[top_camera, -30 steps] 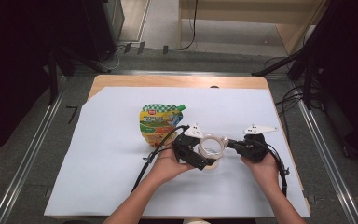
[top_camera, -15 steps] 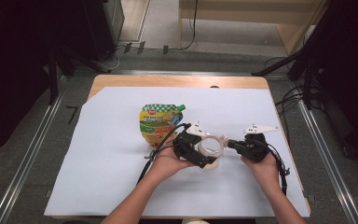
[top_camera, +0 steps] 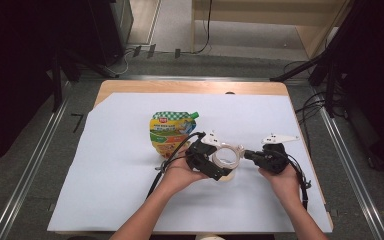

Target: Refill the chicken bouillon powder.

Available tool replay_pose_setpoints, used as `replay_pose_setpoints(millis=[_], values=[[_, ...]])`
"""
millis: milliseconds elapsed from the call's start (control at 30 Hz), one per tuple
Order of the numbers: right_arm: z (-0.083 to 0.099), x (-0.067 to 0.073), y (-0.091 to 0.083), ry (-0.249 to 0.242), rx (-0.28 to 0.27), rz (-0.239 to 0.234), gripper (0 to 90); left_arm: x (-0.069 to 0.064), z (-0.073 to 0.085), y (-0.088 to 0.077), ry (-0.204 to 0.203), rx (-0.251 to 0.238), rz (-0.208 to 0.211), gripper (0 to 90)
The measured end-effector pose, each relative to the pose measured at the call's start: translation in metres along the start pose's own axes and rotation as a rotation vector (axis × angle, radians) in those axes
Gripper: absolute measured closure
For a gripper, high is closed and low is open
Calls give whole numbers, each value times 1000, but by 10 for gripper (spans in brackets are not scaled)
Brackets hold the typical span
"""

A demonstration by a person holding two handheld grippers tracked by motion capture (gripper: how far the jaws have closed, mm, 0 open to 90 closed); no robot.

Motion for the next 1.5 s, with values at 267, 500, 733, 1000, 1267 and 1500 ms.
replay_pose_setpoints(millis=[267,500,733,1000,1267,1500], values=[[0,0,0,-4,1,-4,900,-3,-3,-4,33,-18,-21,108],[0,0,0,-1,3,-4,900,-5,-7,-7,40,-19,-24,115],[0,-1,0,5,1,-14,900,-6,-13,-10,32,-23,-6,108],[-1,0,-2,4,-2,-17,900,-8,-20,-13,62,-33,-7,113],[0,0,-2,9,-1,-24,900,-10,-33,-17,37,-59,22,153],[0,-1,0,11,-1,-25,900,-7,-43,-14,41,-28,6,158]])
Point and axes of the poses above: each handheld gripper's, and its own axes: y roughly forward along the jaws, z roughly out of its underside, x roughly to its left, the point moved 8 cm from there along y, roughly forward along the jaws, and after that the axes turned 14 degrees about z, right-handed, at the moved point
